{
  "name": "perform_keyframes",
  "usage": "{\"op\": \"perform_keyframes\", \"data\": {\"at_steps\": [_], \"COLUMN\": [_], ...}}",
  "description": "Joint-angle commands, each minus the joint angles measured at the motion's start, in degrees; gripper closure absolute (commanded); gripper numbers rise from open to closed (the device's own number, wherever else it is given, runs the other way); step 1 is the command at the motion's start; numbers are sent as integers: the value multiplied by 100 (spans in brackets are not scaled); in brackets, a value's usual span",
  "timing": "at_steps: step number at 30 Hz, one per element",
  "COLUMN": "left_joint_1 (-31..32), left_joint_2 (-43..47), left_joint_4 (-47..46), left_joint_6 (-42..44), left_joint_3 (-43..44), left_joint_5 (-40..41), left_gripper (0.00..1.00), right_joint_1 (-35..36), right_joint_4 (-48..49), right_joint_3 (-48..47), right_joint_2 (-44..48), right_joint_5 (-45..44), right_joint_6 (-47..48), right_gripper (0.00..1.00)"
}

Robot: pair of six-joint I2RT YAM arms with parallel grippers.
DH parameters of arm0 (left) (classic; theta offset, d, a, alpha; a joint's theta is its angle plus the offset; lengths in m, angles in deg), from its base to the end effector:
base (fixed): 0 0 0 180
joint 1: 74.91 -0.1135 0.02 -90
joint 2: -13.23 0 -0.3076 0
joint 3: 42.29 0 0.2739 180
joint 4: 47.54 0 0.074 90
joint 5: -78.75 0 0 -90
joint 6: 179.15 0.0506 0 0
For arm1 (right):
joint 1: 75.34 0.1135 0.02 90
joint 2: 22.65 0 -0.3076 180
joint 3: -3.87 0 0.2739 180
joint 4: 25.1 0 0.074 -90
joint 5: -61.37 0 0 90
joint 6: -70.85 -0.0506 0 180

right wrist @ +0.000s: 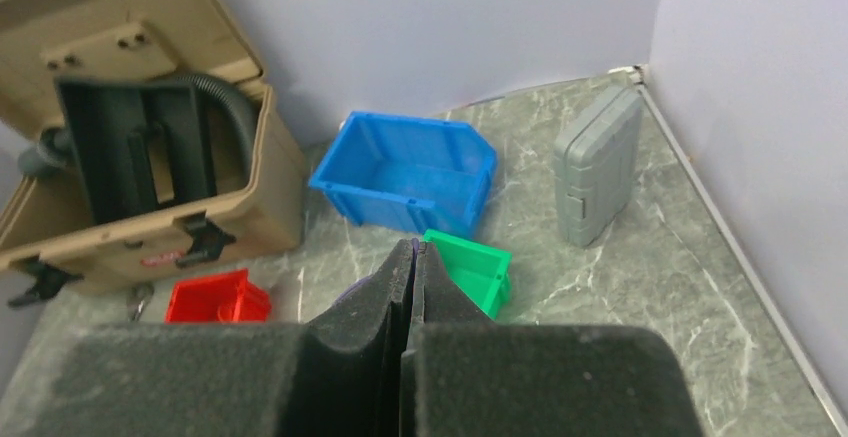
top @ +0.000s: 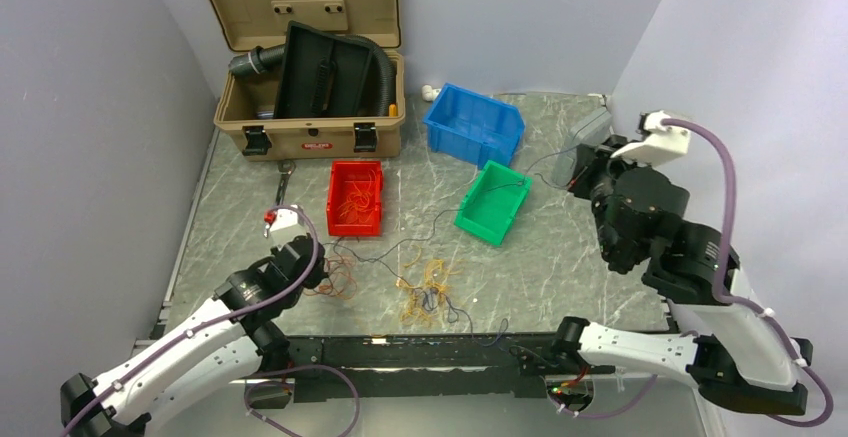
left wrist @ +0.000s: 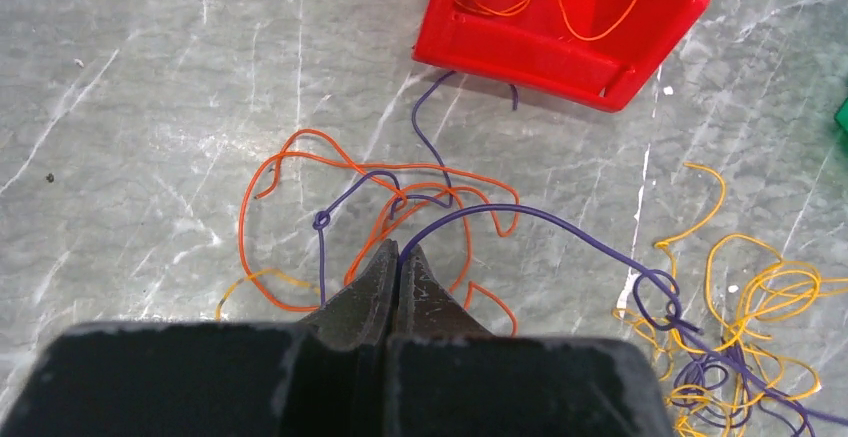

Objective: Untangle the cables

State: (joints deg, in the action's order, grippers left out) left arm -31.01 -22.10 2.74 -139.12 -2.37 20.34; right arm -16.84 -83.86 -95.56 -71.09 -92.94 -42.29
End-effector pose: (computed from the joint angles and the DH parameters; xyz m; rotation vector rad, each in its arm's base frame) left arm 0.1076 -0.0668 0.2295 -0.3732 2.2049 -0.2318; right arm 0.0825 0.0473 0.5435 0.3133 1.6008 0.1356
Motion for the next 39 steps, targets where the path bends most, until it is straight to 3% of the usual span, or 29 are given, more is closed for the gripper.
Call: {"op": "perform_keyframes", "data": {"at_steps": [1, 6, 10, 13, 21, 26, 35, 39], "left_joint_1": [-28, -28, -30, -26, -27, -31, -26, -32], "left_joint_2": [71, 533, 695, 543, -121, -302, -596, -727], "left_joint_4": [235, -990, -1486, -1651, -1885, -1565, -1270, -1295], "left_joint_6": [315, 1247, 1605, 1805, 2012, 1830, 1533, 1478], "left_joint_3": [278, -50, -209, -141, 58, 149, 192, 196], "left_joint_5": [-64, -1020, -1337, -1523, -1815, -1484, -1105, -1106], "left_gripper": [100, 100, 100, 100, 100, 100, 100, 100], "right_joint_1": [21, 14, -41, -137, -789, -796, -796, -785], "right_joint_4": [148, -127, 498, 947, 2695, 2973, 3662, 3710], "right_joint_3": [-13, 820, 2095, 2682, 3315, 3229, 3397, 3363], "right_joint_2": [-209, -590, -712, -924, -1622, -2312, -3056, -3396], "right_joint_5": [901, 2178, 3484, 3938, 6315, 7396, 7871, 7974], "right_joint_6": [452, -251, -702, -861, -604, -192, -362, -319], "right_gripper": [100, 100, 100, 100, 100, 98, 97, 86]}}
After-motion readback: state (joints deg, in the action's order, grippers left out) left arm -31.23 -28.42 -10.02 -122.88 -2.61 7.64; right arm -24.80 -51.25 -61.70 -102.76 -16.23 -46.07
